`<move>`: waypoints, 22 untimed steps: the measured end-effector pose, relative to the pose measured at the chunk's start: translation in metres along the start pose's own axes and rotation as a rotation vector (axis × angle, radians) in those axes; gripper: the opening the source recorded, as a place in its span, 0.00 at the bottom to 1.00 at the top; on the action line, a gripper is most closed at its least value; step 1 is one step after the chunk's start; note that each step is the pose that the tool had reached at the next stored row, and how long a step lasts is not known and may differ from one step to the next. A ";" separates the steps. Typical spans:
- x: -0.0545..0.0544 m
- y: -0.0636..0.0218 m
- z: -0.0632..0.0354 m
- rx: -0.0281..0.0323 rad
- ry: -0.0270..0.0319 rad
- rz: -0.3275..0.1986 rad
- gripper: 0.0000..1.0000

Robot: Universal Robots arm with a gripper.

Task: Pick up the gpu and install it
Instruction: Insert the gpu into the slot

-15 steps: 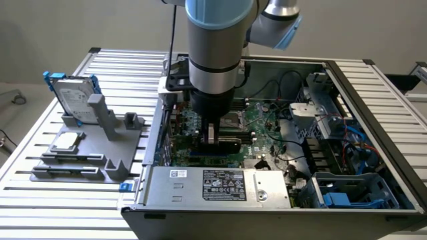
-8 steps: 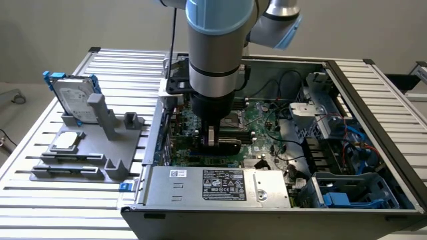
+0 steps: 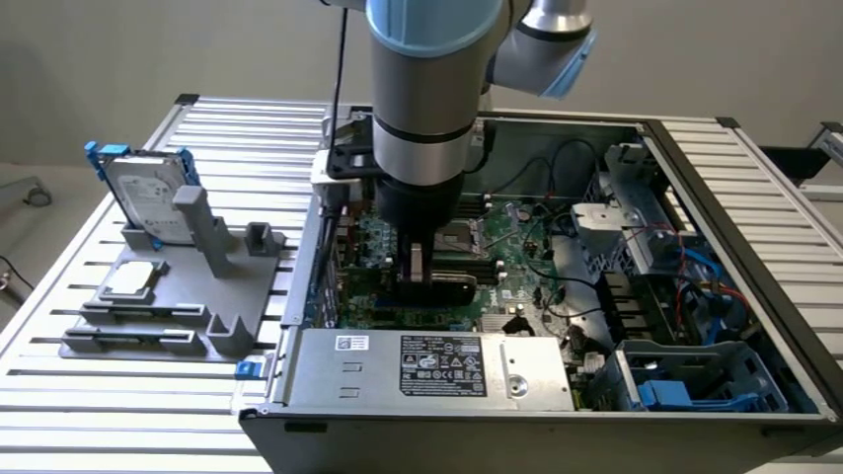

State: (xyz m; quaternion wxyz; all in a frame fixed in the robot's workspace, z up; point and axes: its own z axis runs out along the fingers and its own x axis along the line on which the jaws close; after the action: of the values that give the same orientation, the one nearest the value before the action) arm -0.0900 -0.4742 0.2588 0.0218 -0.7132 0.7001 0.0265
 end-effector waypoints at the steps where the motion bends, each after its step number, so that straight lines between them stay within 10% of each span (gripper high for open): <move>1: 0.000 0.0000 -0.0029 -0.0013 0.0002 0.000 0.46; 13: -0.004 -0.0006 -0.0462 -0.0143 -0.0001 0.001 0.50; 22: -0.004 -0.0008 -0.0466 -0.0177 -0.0002 0.001 0.11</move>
State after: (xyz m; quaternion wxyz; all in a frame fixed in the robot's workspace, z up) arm -0.0889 -0.4738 0.3055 0.0155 -0.7130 0.7003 0.0328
